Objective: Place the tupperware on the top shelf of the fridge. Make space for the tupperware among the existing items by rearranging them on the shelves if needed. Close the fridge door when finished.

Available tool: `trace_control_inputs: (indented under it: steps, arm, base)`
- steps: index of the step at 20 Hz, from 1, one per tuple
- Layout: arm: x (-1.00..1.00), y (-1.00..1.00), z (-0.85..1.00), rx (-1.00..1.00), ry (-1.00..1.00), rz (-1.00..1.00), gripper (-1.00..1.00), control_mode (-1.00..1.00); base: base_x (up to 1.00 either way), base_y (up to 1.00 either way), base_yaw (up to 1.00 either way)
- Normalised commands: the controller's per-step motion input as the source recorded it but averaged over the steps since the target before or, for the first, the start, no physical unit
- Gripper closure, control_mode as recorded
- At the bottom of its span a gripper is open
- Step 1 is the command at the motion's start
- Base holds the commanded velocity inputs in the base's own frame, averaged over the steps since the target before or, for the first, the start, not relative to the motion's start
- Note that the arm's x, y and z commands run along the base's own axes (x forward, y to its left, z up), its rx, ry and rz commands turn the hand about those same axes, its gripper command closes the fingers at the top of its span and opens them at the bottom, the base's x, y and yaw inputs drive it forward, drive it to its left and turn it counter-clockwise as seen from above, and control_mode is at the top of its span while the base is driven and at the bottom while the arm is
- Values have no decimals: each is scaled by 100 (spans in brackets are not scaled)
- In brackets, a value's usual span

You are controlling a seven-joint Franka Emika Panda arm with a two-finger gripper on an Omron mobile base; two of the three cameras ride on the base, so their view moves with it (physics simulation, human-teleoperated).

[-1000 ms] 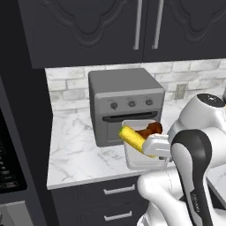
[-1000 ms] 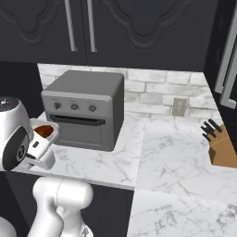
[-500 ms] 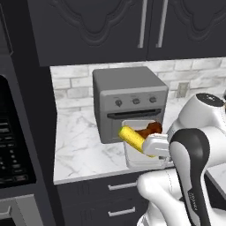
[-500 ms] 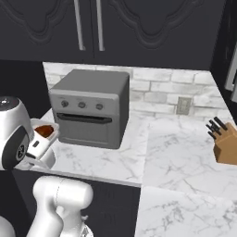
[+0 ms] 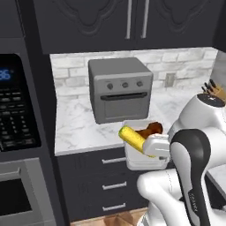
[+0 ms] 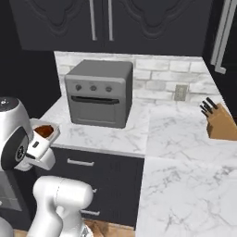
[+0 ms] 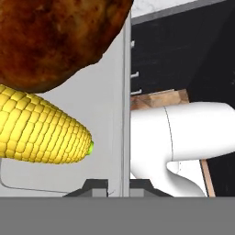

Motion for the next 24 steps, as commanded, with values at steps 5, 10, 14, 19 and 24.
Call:
trace_control_inputs:
  steps: [5, 10, 14, 19, 24]
  arm:
    - [0, 0, 0, 0, 0, 0, 100, 100]
    - [0, 0, 0, 0, 0, 0, 100, 100]
    - [0, 0, 0, 0, 0, 0, 100, 100]
    - [0, 0, 0, 0, 0, 0, 100, 100]
    - [0, 0, 0, 0, 0, 0, 100, 100]
  base:
    - [-52, 1, -58]
    - [-72, 18, -86]
    - [-71, 19, -86]
    - [-59, 13, -88]
    - [-12, 0, -90]
